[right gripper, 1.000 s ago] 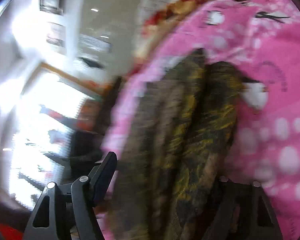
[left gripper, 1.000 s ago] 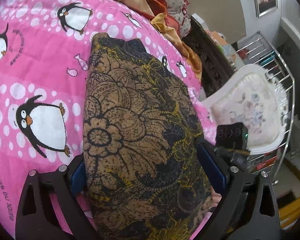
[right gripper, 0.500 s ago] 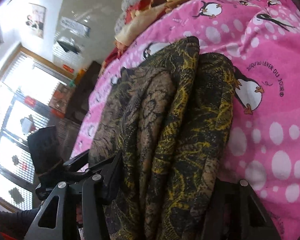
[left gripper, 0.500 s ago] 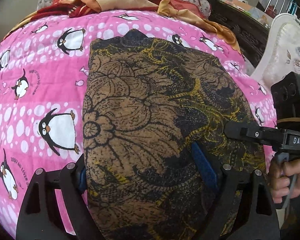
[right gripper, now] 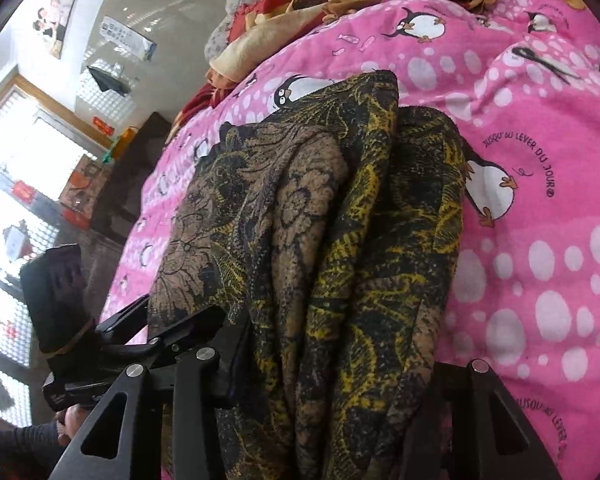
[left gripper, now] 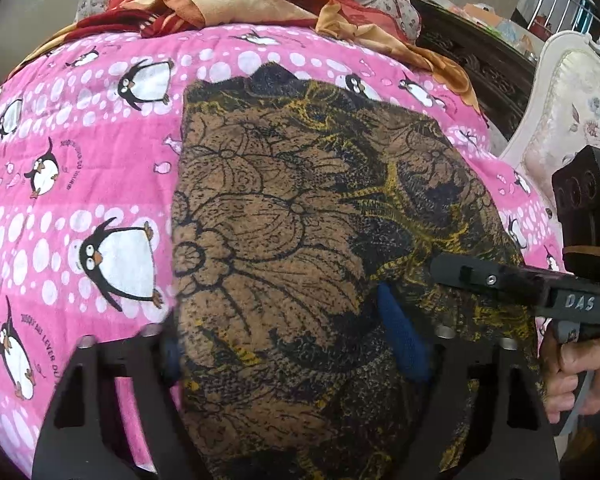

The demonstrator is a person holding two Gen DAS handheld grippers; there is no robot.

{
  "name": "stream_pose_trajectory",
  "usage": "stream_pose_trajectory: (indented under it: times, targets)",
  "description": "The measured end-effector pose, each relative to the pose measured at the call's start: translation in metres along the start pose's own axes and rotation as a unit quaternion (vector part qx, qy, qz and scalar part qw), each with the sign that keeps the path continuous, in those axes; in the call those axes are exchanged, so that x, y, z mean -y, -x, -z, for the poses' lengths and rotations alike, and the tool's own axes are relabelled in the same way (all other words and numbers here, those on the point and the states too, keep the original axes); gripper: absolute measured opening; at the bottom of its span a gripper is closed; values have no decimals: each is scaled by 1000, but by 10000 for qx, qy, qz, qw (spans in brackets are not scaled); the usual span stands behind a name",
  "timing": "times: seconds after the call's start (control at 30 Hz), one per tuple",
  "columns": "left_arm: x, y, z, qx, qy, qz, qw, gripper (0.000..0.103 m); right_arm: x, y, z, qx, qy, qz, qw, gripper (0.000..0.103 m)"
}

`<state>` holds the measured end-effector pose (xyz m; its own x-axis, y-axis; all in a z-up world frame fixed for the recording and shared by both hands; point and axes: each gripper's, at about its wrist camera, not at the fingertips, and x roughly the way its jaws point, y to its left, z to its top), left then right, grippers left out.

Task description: Fold small clothes

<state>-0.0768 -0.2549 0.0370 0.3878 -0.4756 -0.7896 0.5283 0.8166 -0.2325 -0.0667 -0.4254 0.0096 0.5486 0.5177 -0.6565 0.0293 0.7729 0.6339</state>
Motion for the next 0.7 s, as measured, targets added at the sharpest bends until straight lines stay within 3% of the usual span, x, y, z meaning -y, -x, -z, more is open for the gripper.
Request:
stream_pose_trajectory:
  times: [0.03,0.1,0.17,0.27,0.47,0.7]
  targets:
    - [1,3,0,19,-18,-8,10000,59,-6,-1,-1,2,29,154,9999,42]
    - [7,12,-3,83,-208,-206,9995,36,-22,-3,-3,-4,165,537,9984,40]
    - [22,20,-4,210,-637,-569,9961,31,-41,-3,-6,6,341,947,9949,37]
    - [31,27,-3,326,-999,-832,9910,28,-61,-4,-9,65,435,1327,9902,35]
    - [7,42,-7,416,-1016,-914,9897,28,-67,-5,-13,234,36,973,9950,34]
    - [-57,46,-19,224,-929,-1134,9889,28,-101,-51,-23,242,-61,528,9983,33]
